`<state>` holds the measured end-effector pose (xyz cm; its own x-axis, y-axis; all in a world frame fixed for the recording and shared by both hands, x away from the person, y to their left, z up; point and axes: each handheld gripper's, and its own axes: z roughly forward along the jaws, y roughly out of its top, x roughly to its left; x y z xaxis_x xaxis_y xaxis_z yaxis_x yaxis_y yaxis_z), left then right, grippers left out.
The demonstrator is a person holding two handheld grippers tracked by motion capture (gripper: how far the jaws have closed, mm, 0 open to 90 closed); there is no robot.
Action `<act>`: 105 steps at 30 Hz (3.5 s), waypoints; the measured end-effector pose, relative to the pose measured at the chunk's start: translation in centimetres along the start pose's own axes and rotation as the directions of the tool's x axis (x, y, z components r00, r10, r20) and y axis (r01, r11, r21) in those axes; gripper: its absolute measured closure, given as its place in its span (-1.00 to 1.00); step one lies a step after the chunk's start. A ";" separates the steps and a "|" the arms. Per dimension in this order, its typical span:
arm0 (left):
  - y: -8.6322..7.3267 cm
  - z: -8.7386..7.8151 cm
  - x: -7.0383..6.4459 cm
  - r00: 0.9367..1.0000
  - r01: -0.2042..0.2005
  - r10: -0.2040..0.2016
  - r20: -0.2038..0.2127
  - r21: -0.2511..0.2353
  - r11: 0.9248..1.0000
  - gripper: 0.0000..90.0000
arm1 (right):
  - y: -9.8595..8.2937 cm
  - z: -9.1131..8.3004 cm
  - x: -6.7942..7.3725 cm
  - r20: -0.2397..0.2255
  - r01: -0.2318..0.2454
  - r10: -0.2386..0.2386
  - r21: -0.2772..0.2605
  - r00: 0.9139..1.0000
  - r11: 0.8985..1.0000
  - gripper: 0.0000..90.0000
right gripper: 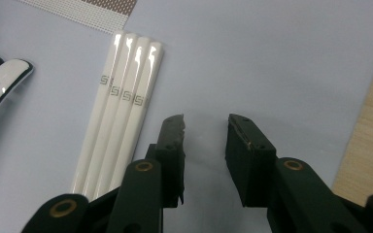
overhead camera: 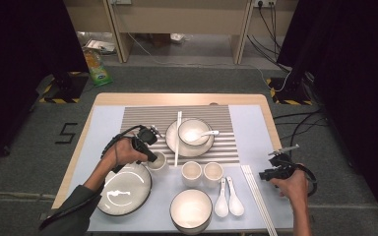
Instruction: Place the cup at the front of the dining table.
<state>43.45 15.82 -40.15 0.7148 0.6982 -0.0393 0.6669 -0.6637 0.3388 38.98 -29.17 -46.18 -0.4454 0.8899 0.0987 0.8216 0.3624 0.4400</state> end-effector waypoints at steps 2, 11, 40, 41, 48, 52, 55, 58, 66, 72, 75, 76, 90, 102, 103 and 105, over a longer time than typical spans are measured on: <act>0.2 0.0 0.5 1.000 0.013 -0.013 -0.010 0.007 1.000 0.81 | 0.0 0.0 0.0 -0.004 -0.002 0.002 -0.001 1.000 1.000 0.50; 1.0 0.8 1.9 0.998 0.058 -0.058 -0.016 0.021 0.998 0.81 | -0.1 0.0 -0.2 -0.012 -0.003 0.003 -0.008 1.000 1.000 0.50; 2.0 2.4 2.9 0.990 0.125 -0.123 -0.064 0.033 0.992 0.80 | 0.0 0.0 0.0 -0.005 0.000 0.000 -0.004 1.000 1.000 0.50; 2.0 2.5 2.9 0.990 0.130 -0.127 -0.065 0.030 0.991 0.80 | 0.0 0.0 0.0 -0.006 -0.003 0.003 -0.002 1.000 1.000 0.50; 1.8 2.4 3.1 0.987 0.151 -0.150 -0.049 0.004 0.989 0.77 | -0.1 0.0 -0.1 -0.008 -0.002 0.002 -0.005 1.000 1.000 0.50; 1.8 1.7 3.0 0.988 0.144 -0.145 -0.055 -0.023 0.989 0.71 | 0.0 0.0 0.0 -0.004 -0.002 0.002 -0.004 1.000 1.000 0.50; 1.8 1.1 2.9 0.986 0.151 -0.154 -0.066 -0.048 0.987 0.62 | 0.0 0.0 0.0 -0.003 0.000 0.000 -0.003 1.000 1.000 0.50; 1.7 0.7 2.9 0.986 0.149 -0.153 -0.064 -0.064 0.987 0.56 | -0.1 0.0 0.0 -0.005 -0.002 0.002 -0.005 1.000 1.000 0.50; 1.1 -0.5 2.4 0.986 0.152 -0.158 -0.046 -0.108 0.982 0.27 | 0.0 0.0 0.0 -0.003 -0.002 0.002 -0.003 1.000 1.000 0.50; 0.7 -1.2 2.1 0.986 0.157 -0.164 -0.034 -0.144 0.977 0.05 | 0.0 0.0 0.0 0.000 0.000 0.000 0.003 1.000 1.000 0.50; 0.5 -1.5 1.9 0.985 0.159 -0.167 -0.033 -0.161 0.974 -0.07 | 0.1 0.0 0.1 0.003 0.002 -0.002 0.005 1.000 1.000 0.50; 0.4 -1.6 1.8 0.986 0.157 -0.164 -0.034 -0.166 0.974 -0.10 | 0.1 0.0 0.1 0.003 0.003 -0.003 0.004 1.000 1.000 0.50; -0.5 -2.5 0.4 0.985 0.162 -0.173 -0.025 -0.235 0.958 -0.57 | -0.1 0.0 -0.1 -0.006 0.007 -0.007 -0.005 1.000 1.000 0.50; -2.3 -3.3 -1.2 0.992 0.118 -0.125 -0.009 -0.284 0.952 -0.62 | 0.0 0.1 0.1 0.003 0.018 -0.018 0.004 1.000 1.000 0.50; -2.6 -3.3 -1.3 0.992 0.121 -0.127 -0.003 -0.292 0.949 -0.62 | 0.0 0.1 0.1 0.003 0.017 -0.017 0.003 1.000 1.000 0.50; -2.9 -3.3 -1.5 0.993 0.116 -0.121 -0.001 -0.291 0.950 -0.62 | 0.0 0.1 0.1 0.005 0.017 -0.017 0.004 1.000 1.000 0.50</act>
<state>39.74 17.64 -37.98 0.6287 0.7736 -0.0791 0.6548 -0.4717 0.5905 38.98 -29.07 -46.22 -0.4577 0.8848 0.0870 0.8152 0.3787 0.4382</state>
